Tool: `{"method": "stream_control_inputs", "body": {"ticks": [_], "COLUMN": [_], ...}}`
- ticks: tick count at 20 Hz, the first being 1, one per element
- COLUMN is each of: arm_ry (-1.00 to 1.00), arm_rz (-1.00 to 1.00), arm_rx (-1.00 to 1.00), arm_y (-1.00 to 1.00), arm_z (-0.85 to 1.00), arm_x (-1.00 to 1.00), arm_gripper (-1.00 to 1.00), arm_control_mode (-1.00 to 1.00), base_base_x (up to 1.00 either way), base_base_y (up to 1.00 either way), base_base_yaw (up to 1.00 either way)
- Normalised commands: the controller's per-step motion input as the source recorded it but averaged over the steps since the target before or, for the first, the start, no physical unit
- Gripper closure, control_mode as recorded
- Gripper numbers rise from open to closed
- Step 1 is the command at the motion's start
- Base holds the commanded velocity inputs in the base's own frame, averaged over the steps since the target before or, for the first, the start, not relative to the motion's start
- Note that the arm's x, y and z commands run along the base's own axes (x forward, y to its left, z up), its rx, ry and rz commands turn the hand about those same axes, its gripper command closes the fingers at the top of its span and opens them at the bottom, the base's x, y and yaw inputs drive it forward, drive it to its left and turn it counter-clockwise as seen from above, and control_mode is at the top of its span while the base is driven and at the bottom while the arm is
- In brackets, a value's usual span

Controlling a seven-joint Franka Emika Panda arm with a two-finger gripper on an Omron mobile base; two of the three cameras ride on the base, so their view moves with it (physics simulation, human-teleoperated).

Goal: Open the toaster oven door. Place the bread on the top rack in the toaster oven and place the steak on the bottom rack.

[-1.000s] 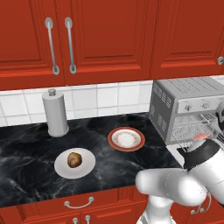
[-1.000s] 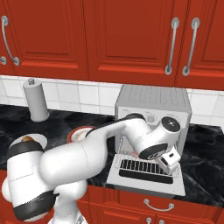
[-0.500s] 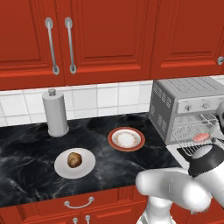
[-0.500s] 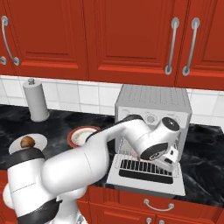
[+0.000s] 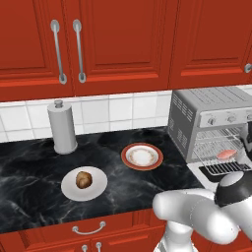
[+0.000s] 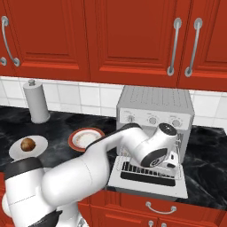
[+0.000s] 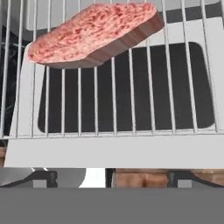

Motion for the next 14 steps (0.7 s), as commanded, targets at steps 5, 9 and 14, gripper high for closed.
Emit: {"method": "stream_control_inputs", "body": {"ticks": [5,9,14], "arm_ry": [0.02,0.04,0.01], "arm_rz": [0.11,0.11,0.09], "arm_rx": [-0.01,-0.03,0.0], "arm_y": [0.1,0.02,0.02], "arm_z": [-0.18,-0.22,-0.21], "arm_x": [-0.01,-0.1,-0.04], "arm_gripper": [-1.0,-1.0,-1.0], "arm_control_mode": [-1.0,-1.0,-1.0], "base_base_x": [0.0,0.0,0.0], "base_base_y": [0.0,0.0,0.0], "base_base_yaw": [0.0,0.0,0.0]}}
